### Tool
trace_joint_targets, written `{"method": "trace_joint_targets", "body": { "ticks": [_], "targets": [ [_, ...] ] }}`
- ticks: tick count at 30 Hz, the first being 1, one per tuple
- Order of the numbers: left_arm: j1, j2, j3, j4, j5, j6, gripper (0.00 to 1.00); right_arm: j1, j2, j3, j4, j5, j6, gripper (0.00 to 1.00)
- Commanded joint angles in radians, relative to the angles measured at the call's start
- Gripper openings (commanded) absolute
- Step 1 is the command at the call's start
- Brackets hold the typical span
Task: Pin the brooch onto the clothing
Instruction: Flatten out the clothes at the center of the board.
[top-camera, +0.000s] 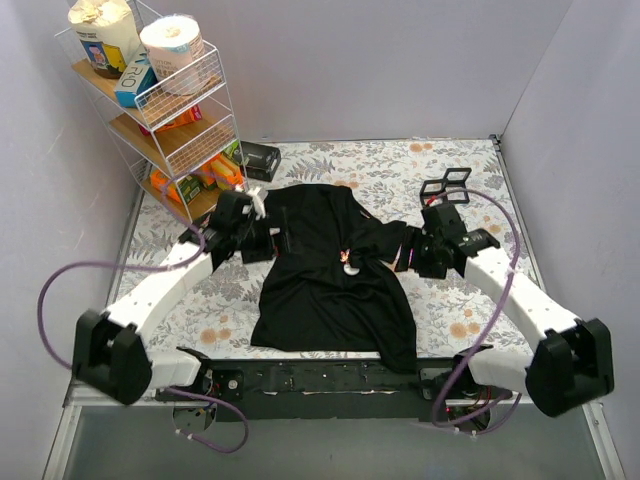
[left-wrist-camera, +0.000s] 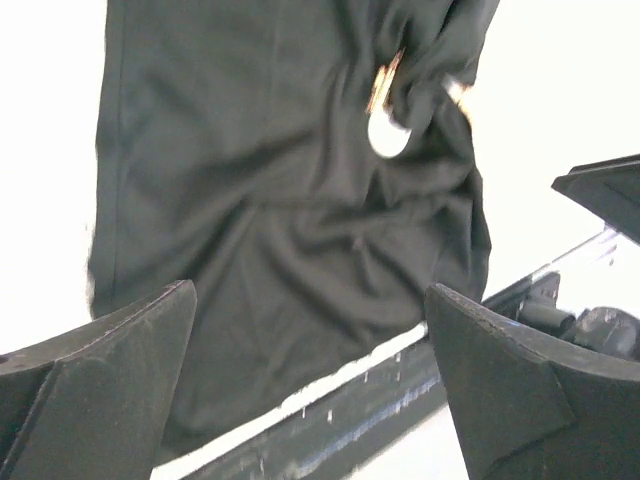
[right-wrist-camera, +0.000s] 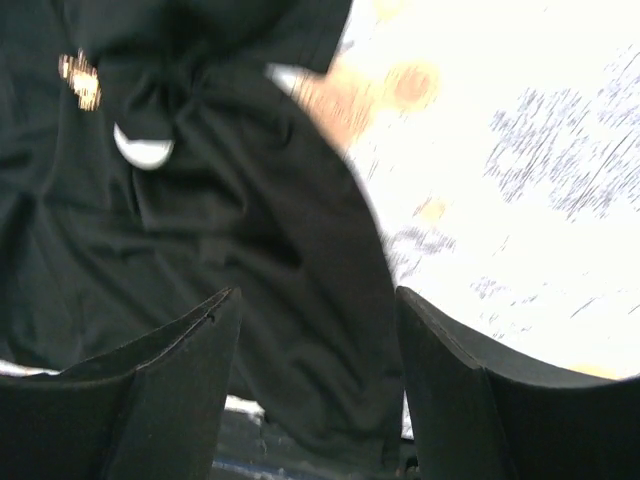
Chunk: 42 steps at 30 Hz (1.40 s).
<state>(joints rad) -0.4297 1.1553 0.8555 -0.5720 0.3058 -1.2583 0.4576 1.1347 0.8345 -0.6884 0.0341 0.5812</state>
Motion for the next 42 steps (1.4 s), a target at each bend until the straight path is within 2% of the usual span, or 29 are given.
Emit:
{"method": "trace_joint_targets", "body": {
  "ticks": [1, 2, 5, 9, 10, 13, 14, 21, 28, 31, 33, 34, 35, 37, 38, 40, 41, 42],
  "targets": [
    [-0.014, 0.252, 0.252, 0.124, -0.033, 0.146, 0.98, -0.123, 0.158, 0.106, 0.108, -0.023, -0.168, 0.70],
    [-0.015, 0.368, 0.298, 0.132, -0.059, 0.187, 0.98, -0.138, 0.192, 0.127, 0.137, -0.026, -0.194, 0.69],
    [-0.018, 0.541, 0.494, 0.156, -0.095, 0.236, 0.98, -0.181, 0.321, 0.204, 0.197, -0.061, -0.224, 0.67],
    [-0.020, 0.861, 0.755, 0.167, -0.131, 0.289, 0.98, -0.206, 0.503, 0.317, 0.233, -0.048, -0.242, 0.64],
    [-0.021, 0.909, 0.862, 0.164, -0.123, 0.289, 0.98, -0.208, 0.537, 0.366, 0.231, -0.042, -0.247, 0.64],
    [-0.026, 1.077, 1.009, 0.143, -0.115, 0.310, 0.98, -0.208, 0.649, 0.458, 0.225, -0.014, -0.264, 0.62],
    [-0.026, 1.115, 1.084, 0.136, -0.123, 0.312, 0.98, -0.209, 0.674, 0.474, 0.221, 0.001, -0.270, 0.62],
    [-0.040, 1.319, 1.325, 0.123, -0.123, 0.358, 0.98, -0.209, 0.823, 0.563, 0.187, 0.046, -0.284, 0.58],
    [-0.072, 1.409, 1.366, 0.123, -0.088, 0.384, 0.98, -0.209, 0.863, 0.543, 0.210, 0.032, -0.277, 0.57],
    [-0.075, 1.428, 1.352, 0.100, -0.076, 0.387, 0.89, -0.211, 0.870, 0.520, 0.227, 0.015, -0.267, 0.53],
    [-0.076, 1.429, 1.329, 0.096, -0.076, 0.393, 0.84, -0.209, 0.869, 0.506, 0.245, -0.013, -0.261, 0.46],
    [-0.075, 1.426, 1.317, 0.098, -0.076, 0.401, 0.77, -0.211, 0.869, 0.496, 0.250, -0.017, -0.258, 0.42],
    [-0.076, 1.428, 1.298, 0.097, -0.074, 0.405, 0.73, -0.209, 0.867, 0.492, 0.256, -0.023, -0.254, 0.34],
    [-0.080, 1.436, 1.286, 0.093, -0.077, 0.413, 0.64, -0.211, 0.866, 0.492, 0.259, -0.023, -0.253, 0.25],
    [-0.080, 1.439, 1.278, 0.090, -0.080, 0.415, 0.63, -0.212, 0.864, 0.494, 0.257, -0.020, -0.253, 0.16],
    [-0.078, 1.443, 1.277, 0.078, -0.117, 0.418, 0.59, -0.217, 0.859, 0.502, 0.254, -0.020, -0.253, 0.07],
    [-0.078, 1.443, 1.269, 0.080, -0.135, 0.418, 0.51, -0.226, 0.853, 0.508, 0.251, -0.022, -0.253, 0.01],
    [-0.070, 1.440, 1.257, 0.086, -0.142, 0.413, 0.48, -0.231, 0.850, 0.512, 0.250, -0.023, -0.253, 0.01]
  ]
}}
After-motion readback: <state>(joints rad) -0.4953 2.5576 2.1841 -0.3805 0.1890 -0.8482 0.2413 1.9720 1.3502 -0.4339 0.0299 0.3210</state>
